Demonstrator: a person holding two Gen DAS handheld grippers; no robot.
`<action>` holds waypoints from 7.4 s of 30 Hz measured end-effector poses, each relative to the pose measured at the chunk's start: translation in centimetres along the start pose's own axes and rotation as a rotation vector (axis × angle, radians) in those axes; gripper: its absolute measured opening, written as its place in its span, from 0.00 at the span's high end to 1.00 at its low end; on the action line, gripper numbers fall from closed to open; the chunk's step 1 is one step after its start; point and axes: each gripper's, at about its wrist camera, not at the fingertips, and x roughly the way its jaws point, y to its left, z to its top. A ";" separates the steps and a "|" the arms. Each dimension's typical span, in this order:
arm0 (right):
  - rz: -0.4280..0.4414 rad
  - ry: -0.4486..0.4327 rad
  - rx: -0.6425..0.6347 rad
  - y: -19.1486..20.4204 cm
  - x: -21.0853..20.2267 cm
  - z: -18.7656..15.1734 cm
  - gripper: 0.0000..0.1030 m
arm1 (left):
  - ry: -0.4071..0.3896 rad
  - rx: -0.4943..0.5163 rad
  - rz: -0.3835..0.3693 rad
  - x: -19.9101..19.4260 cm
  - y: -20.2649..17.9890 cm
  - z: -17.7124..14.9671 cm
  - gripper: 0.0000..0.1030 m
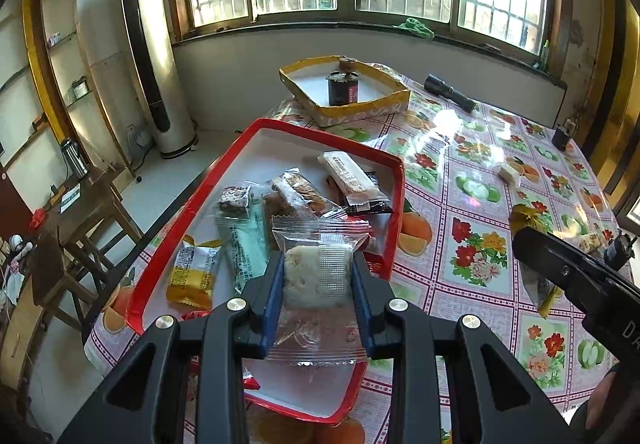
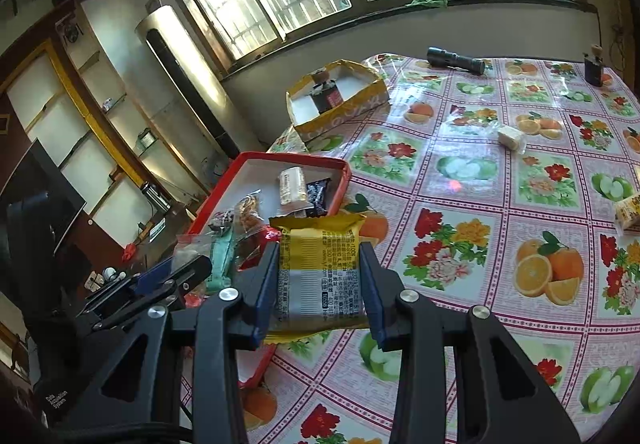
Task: Organize snacks
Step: 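Carry white cake pack with left gripper while right gripper carries yellow cake over red tray, then open left gripper releasing white cake pack while right gripper releases yellow cake into tray, then grasp another clear white cake pack with left gripper while right gripper grasps long white-yellow bar, then carry white cake pack with left gripper while right gripper carries long bar over red tray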
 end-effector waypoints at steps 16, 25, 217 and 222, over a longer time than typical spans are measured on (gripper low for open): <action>0.009 0.047 -0.020 1.5 3.6 0.9 0.61 | 0.036 -0.048 -0.011 1.9 2.9 0.2 0.70; 0.093 0.099 -0.053 4.6 8.8 2.3 0.61 | 0.079 -0.150 0.060 4.7 7.9 1.2 0.70; -0.154 0.141 0.141 -15.2 -0.7 -2.3 0.66 | 0.394 0.106 -0.297 8.7 -8.4 -1.1 0.94; -0.132 0.144 0.126 -13.7 -0.3 -2.4 0.66 | 0.409 0.102 -0.294 8.6 -7.5 -2.0 0.83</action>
